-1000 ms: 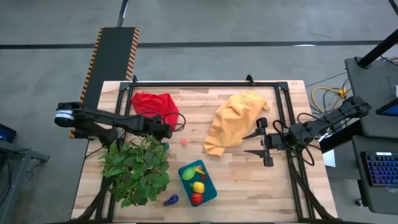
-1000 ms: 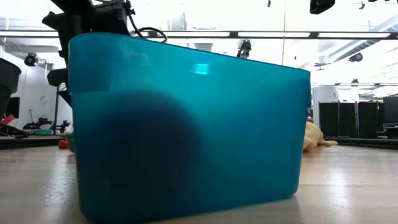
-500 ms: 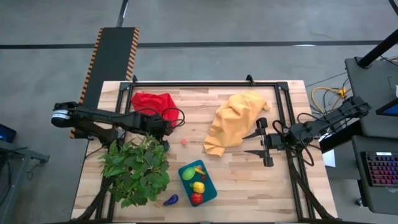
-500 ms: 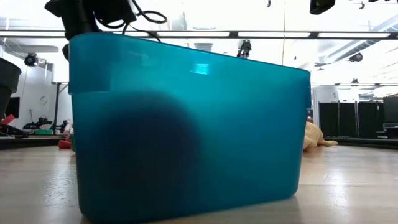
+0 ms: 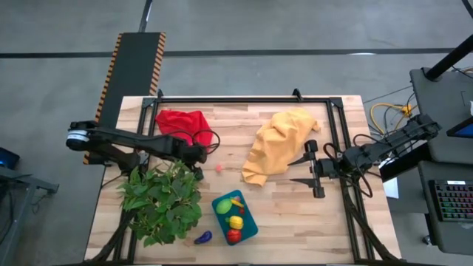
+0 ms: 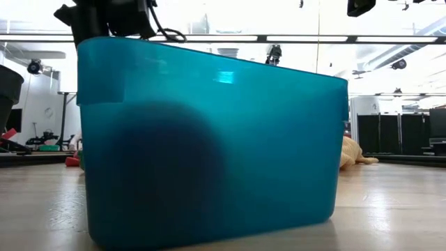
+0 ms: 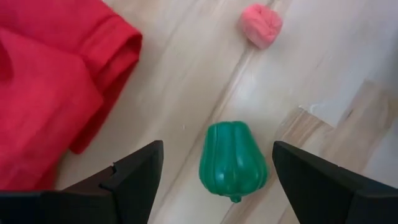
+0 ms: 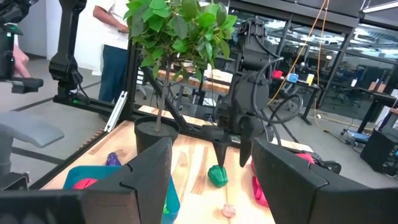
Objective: Pick and placing Produce into tupperware
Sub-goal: Put the bell pepper into the bin
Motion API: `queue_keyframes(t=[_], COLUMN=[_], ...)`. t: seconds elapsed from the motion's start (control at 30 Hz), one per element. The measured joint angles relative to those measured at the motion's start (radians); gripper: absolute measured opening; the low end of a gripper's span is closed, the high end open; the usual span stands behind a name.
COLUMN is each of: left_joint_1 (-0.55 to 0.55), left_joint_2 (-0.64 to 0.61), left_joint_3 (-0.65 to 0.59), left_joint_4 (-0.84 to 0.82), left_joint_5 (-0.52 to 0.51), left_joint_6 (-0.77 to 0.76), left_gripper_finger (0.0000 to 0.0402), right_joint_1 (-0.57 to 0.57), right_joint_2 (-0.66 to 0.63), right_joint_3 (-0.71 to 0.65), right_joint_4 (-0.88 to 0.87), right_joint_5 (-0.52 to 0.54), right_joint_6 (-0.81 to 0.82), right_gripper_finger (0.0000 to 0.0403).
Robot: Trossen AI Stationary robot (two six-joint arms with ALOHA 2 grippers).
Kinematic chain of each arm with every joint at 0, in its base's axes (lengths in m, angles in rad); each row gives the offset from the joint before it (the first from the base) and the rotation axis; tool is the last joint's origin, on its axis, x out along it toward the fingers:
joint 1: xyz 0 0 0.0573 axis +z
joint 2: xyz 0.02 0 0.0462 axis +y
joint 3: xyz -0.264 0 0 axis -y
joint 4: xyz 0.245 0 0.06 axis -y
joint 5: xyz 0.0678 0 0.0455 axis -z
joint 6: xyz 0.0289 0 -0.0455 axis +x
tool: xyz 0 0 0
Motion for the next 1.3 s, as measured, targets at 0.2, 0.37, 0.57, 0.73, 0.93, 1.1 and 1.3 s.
queue_keyframes(t=[0.2, 0.37, 0.57, 0.73, 0.93, 1.1, 1.3], left_joint_1=[0.0, 0.0, 0.0, 0.0, 0.0, 0.0, 0.0], left_joint_2=[0.059, 0.112, 0.167, 0.206, 0.238, 0.239, 0.239], left_joint_3=[-0.004, -0.004, -0.004, -0.004, -0.004, -0.003, -0.003], left_joint_4=[-0.008, -0.008, -0.007, -0.006, -0.006, -0.001, 0.003], left_joint_5=[0.029, 0.059, 0.06, 0.059, 0.058, 0.04, 0.035], left_joint_6=[-0.017, -0.018, -0.018, -0.01, 0.015, 0.044, 0.063], left_gripper_finger=[0.0288, 0.0288, 0.0288, 0.0288, 0.0288, 0.0284, 0.0239], right_joint_1=[0.0, 0.0, 0.0, 0.0, 0.0, 0.0, 0.0], right_joint_2=[0.0, 0.0, 0.0, 0.0, 0.0, 0.0, 0.0], right_joint_3=[0.0, 0.0, 0.0, 0.0, 0.0, 0.0, 0.0], right_joint_4=[-0.001, -0.002, -0.004, -0.006, -0.006, -0.006, -0.005], right_joint_5=[0.0, 0.0, 0.0, 0.0, 0.0, 0.0, 0.0], right_joint_6=[0.0, 0.0, 0.0, 0.0, 0.0, 0.0, 0.0], right_gripper_finger=[0.0215, 0.0215, 0.0215, 0.0215, 0.0215, 0.0215, 0.0215])
